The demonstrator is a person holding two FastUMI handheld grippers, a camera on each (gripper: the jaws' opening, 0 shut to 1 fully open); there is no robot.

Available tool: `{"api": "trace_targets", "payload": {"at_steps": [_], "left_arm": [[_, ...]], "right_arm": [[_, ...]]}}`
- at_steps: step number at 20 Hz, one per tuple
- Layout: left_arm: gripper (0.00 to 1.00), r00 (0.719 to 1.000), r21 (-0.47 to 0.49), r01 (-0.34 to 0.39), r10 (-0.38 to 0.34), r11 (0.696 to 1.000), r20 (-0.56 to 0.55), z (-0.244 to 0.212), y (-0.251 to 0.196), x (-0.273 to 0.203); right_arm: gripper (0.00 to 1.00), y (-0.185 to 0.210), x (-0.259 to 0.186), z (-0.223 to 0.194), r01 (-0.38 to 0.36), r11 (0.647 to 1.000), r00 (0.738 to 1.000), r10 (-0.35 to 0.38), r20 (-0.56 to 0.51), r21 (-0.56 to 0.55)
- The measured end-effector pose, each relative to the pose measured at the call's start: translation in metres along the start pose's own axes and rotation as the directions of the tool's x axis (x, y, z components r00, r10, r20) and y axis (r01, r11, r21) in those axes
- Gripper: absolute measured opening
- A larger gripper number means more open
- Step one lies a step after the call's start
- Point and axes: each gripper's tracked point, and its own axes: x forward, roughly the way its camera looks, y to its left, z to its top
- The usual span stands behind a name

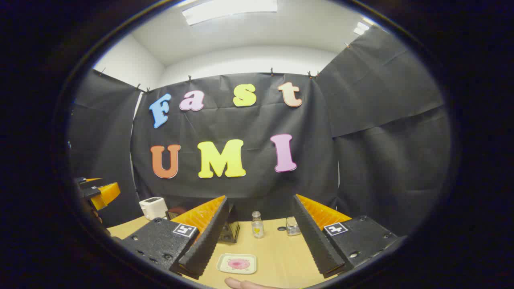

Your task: Open the electric oven with the left hand, put the food in, and close the electric oven.

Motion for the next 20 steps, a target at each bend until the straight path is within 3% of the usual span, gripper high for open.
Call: {"api": "trace_targets", "payload": {"at_steps": [3, 4, 12, 14, 15, 20], "left_arm": [[0.97, 1.000, 0.000, 0.003, -0.003, 1.000, 0.005, 0.003, 0.001, -0.003], [0.89, 1.000, 0.001, 0.003, -0.004, 1.000, 0.005, 0.004, 0.000, -0.003], [0.89, 1.000, 0.000, 0.000, 0.000, 1.000, -0.014, -0.008, -0.001, 0.010], [0.89, 1.000, -0.001, 0.007, -0.007, 1.000, -0.021, -0.014, -0.003, 0.021], [0.97, 1.000, -0.006, 0.008, -0.008, 1.000, -0.019, -0.017, -0.004, 0.029], [0.97, 0.996, -0.021, 0.045, -0.046, 0.999, -0.077, -0.051, -0.013, 0.082]], "right_arm": [[0.95, 0.000, -0.002, 0.003, -0.004, 1.000, 1.000, 0.004, 0.003, -0.005], [0.95, 0.001, -0.003, 0.003, -0.009, 1.000, 1.000, 0.009, 0.002, -0.006], [0.95, 0.005, -0.005, 0.003, -0.036, 0.999, 0.999, 0.036, 0.008, 0.000], [0.95, 0.001, -0.003, -0.002, -0.034, 0.999, 0.999, 0.034, 0.010, -0.002], [0.94, -0.001, 0.001, -0.005, -0.030, 1.000, 1.000, 0.030, 0.004, -0.003], [0.95, -0.007, 0.013, -0.022, -0.037, 0.999, 0.999, 0.037, -0.021, 0.014]]}}
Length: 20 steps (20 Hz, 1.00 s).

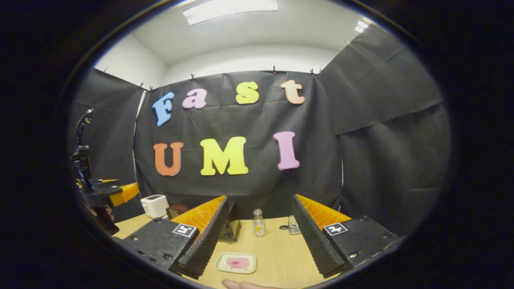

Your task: Open the electric oven with the left hand, put the food in, and close the electric oven.

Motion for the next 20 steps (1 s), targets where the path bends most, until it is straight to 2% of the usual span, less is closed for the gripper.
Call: {"api": "trace_targets", "payload": {"at_steps": [1, 2, 3, 4, 5, 8, 12, 13, 14, 15, 16, 17, 20], "left_arm": [[0.97, 1.000, 0.009, 0.011, -0.011, 1.000, 0.002, -0.005, -0.004, 0.013], [0.97, 1.000, 0.029, 0.014, -0.014, 0.999, 0.008, -0.008, -0.003, 0.027], [0.97, 1.000, 0.038, 0.009, -0.009, 0.999, -0.014, -0.018, -0.002, 0.039], [0.96, 0.998, 0.034, 0.024, -0.022, 0.999, -0.055, -0.036, -0.006, 0.050], [0.97, 0.994, 0.017, 0.049, -0.047, 0.999, -0.098, -0.054, -0.014, 0.062], [0.97, 0.977, -0.021, 0.096, -0.098, 0.995, -0.190, -0.088, -0.032, 0.101], [0.97, 0.962, -0.013, 0.097, -0.097, 0.995, -0.256, -0.125, -0.038, 0.154], [0.98, 0.957, -0.018, 0.097, -0.098, 0.995, -0.274, -0.133, -0.038, 0.165], [0.97, 0.953, -0.015, 0.098, -0.098, 0.995, -0.286, -0.139, -0.038, 0.175], [0.97, 0.951, -0.013, 0.088, -0.088, 0.996, -0.296, -0.145, -0.036, 0.185], [0.97, 0.948, -0.018, 0.074, -0.076, 0.997, -0.309, -0.153, -0.033, 0.194], [0.97, 0.945, -0.024, 0.065, -0.069, 0.998, -0.320, -0.158, -0.031, 0.201], [0.97, 0.935, -0.030, 0.062, -0.068, 0.998, -0.349, -0.176, -0.030, 0.218]], "right_arm": [[0.95, -0.005, 0.004, -0.003, 0.013, 1.000, 1.000, -0.013, -0.002, 0.001], [1.00, -0.009, 0.010, -0.005, 0.021, 1.000, 1.000, -0.021, 0.000, 0.000], [0.95, -0.011, 0.014, -0.006, 0.026, 1.000, 1.000, -0.025, 0.005, -0.003], [1.00, -0.014, 0.018, -0.008, 0.031, 0.999, 0.999, -0.031, 0.013, -0.010], [0.95, -0.019, 0.022, -0.011, 0.042, 0.999, 0.999, -0.041, 0.019, -0.017], [0.95, -0.028, 0.033, -0.021, 0.054, 0.998, 0.998, -0.053, 0.023, -0.025], [0.95, -0.034, 0.043, -0.031, 0.046, 0.999, 0.999, -0.045, 0.020, -0.025], [1.00, -0.036, 0.044, -0.033, 0.046, 0.998, 0.999, -0.045, 0.019, -0.033], [0.95, -0.040, 0.046, -0.038, 0.047, 0.998, 0.999, -0.047, 0.017, -0.044], [0.95, -0.044, 0.048, -0.040, 0.050, 0.997, 0.999, -0.049, 0.016, -0.052], [0.95, -0.047, 0.049, -0.042, 0.055, 0.997, 0.998, -0.054, 0.016, -0.057], [1.00, -0.051, 0.051, -0.043, 0.058, 0.997, 0.998, -0.057, 0.014, -0.059], [1.00, -0.057, 0.052, -0.051, 0.051, 0.997, 0.999, -0.051, -0.001, -0.063]]}}
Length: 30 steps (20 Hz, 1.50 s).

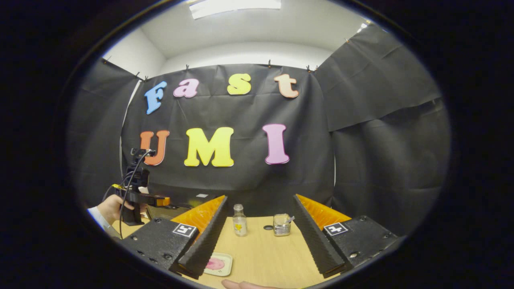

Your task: Open the electric oven with the left hand, put the food in, and close the electric oven.

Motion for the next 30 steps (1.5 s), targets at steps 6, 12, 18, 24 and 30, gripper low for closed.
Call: {"api": "trace_targets", "payload": {"at_steps": [6, 12, 18, 24, 30], "left_arm": [[0.95, 0.999, 0.041, 0.014, -0.015, 0.999, 0.028, -0.004, 0.001, 0.017], [0.95, 1.000, 0.046, 0.028, -0.028, 0.999, 0.010, -0.007, 0.001, 0.009], [0.95, 0.999, 0.045, 0.043, -0.044, 0.998, 0.020, -0.024, 0.001, -0.022], [0.94, 0.998, 0.029, 0.046, -0.047, 0.999, 0.052, -0.052, 0.001, -0.054], [0.94, 0.998, 0.030, 0.046, -0.047, 0.998, 0.031, -0.102, 0.001, -0.084]], "right_arm": [[0.95, -0.009, 0.000, -0.005, 0.004, 1.000, 1.000, -0.004, -0.005, 0.004], [0.96, -0.006, -0.007, -0.005, -0.006, 1.000, 1.000, 0.006, -0.025, 0.010], [0.95, 0.004, -0.021, -0.002, -0.020, 1.000, 0.999, 0.020, -0.045, 0.011], [0.95, 0.017, -0.029, -0.004, -0.040, 0.999, 0.997, 0.040, -0.072, -0.005], [1.00, 0.020, -0.030, -0.004, -0.034, 0.999, 0.997, 0.032, -0.074, -0.024]]}}
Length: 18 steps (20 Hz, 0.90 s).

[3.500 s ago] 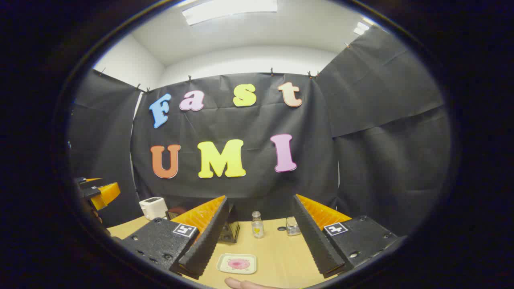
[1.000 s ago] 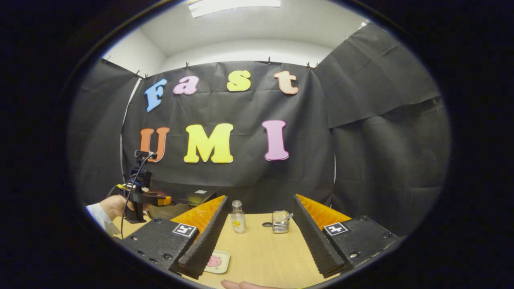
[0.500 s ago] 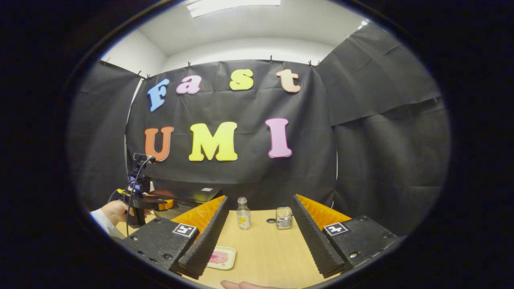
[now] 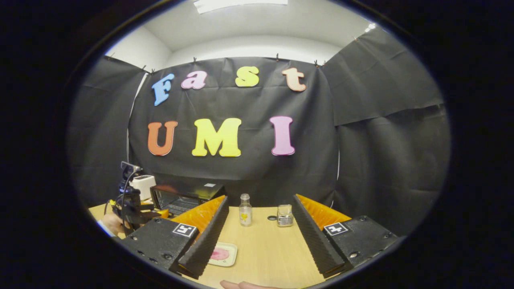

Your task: Open the electric oven with the left hand, put the food in, and close the electric oven.

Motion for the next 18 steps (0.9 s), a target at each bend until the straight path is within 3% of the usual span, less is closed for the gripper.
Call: {"api": "trace_targets", "payload": {"at_steps": [1, 2, 8, 9, 11, 13, 14, 16, 18], "left_arm": [[0.94, 1.000, 0.001, 0.001, -0.001, 1.000, -0.007, -0.009, -0.001, -0.004], [0.94, 1.000, 0.003, 0.004, -0.004, 1.000, -0.012, -0.017, -0.001, -0.007], [0.94, 0.998, -0.005, -0.003, 0.002, 1.000, -0.067, -0.057, 0.000, -0.016], [0.94, 0.997, -0.001, -0.003, 0.002, 1.000, -0.080, -0.063, -0.001, -0.016], [0.94, 0.995, 0.007, 0.002, -0.001, 1.000, -0.104, -0.073, -0.001, -0.017], [0.94, 0.992, 0.012, 0.002, -0.001, 1.000, -0.129, -0.084, -0.001, -0.017], [0.95, 0.987, 0.010, -0.007, 0.008, 1.000, -0.161, -0.094, 0.001, -0.016], [0.94, 0.969, -0.023, -0.018, 0.012, 1.000, -0.247, -0.120, 0.005, -0.012], [0.95, 0.977, -0.030, -0.018, 0.011, 0.999, -0.214, -0.109, 0.001, -0.014]], "right_arm": [[0.95, 0.001, 0.000, -0.002, -0.001, 1.000, 1.000, 0.001, -0.001, -0.001], [1.00, 0.002, 0.001, -0.004, 0.003, 1.000, 1.000, -0.003, -0.004, -0.003], [1.00, 0.007, 0.008, -0.023, 0.006, 1.000, 0.999, -0.006, -0.040, 0.000], [0.95, 0.007, 0.010, -0.026, 0.007, 1.000, 0.999, -0.007, -0.046, -0.002], [1.00, 0.008, 0.013, -0.034, 0.010, 1.000, 0.998, -0.011, -0.066, -0.010], [0.95, 0.007, 0.015, -0.044, 0.012, 1.000, 0.996, -0.014, -0.093, -0.021], [1.00, 0.007, 0.016, -0.048, 0.015, 1.000, 0.994, -0.017, -0.108, -0.023], [0.96, 0.010, 0.016, -0.053, 0.007, 1.000, 0.992, -0.009, -0.124, -0.020], [0.96, 0.010, 0.018, -0.061, 0.008, 1.000, 0.990, -0.012, -0.140, -0.030]]}}
